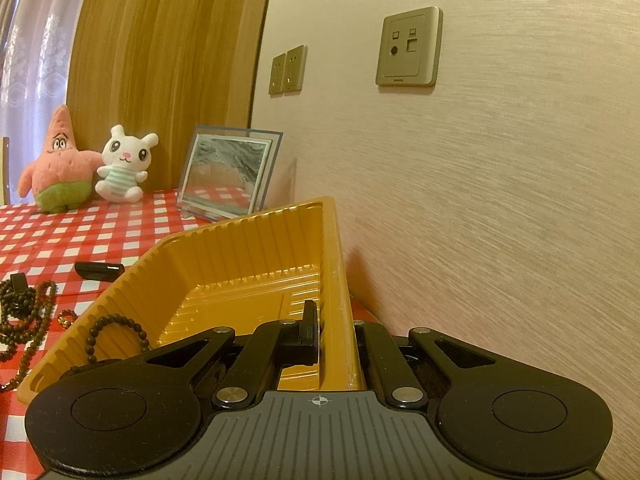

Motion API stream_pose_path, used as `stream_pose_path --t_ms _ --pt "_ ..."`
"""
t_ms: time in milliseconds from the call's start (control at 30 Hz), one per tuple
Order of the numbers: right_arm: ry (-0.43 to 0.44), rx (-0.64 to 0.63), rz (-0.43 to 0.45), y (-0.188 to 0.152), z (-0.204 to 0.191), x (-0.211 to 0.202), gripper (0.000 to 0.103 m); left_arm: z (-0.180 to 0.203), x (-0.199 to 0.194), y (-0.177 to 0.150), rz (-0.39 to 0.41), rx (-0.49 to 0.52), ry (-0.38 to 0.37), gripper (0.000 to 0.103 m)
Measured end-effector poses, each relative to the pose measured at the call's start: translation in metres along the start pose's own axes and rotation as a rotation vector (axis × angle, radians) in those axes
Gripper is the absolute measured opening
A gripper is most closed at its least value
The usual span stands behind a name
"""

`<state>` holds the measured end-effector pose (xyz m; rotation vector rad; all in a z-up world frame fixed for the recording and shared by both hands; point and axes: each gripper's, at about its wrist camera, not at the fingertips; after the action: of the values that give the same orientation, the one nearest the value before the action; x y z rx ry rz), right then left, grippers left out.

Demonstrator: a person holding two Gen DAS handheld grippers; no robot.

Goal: Organize jewelry

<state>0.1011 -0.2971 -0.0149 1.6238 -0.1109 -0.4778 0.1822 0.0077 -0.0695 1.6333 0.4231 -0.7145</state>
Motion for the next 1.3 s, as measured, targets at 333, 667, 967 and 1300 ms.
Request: stream_pose_path --t_ms 333,667,967,1300 --pt "0.000 0.001 0.001 0.000 0.000 0.000 0.003 -0.001 0.015 0.001 -0.029 0.002 0.006 0.019" --pt "0.000 0.002 -0.001 0.000 0.000 0.000 0.003 -0.002 0.028 0.001 -0.056 0.007 0.009 0.020" --pt "-0.001 0.001 0.000 0.000 0.000 0.000 0.003 0.001 0.030 -0.001 -0.058 0.031 0.013 0.020" --pt "0.002 -0.002 0.002 0.000 -0.002 -0.001 0.003 0.002 0.024 0.002 -0.039 0.067 0.002 0.007"
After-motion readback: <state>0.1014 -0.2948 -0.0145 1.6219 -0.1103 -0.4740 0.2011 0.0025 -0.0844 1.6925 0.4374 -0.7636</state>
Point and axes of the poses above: each gripper's, at about its wrist camera, not at the fingertips, and x roughly the way its jaws point, z to its right, y to its top, and after that the axes turned 10 degrees about x, right-handed
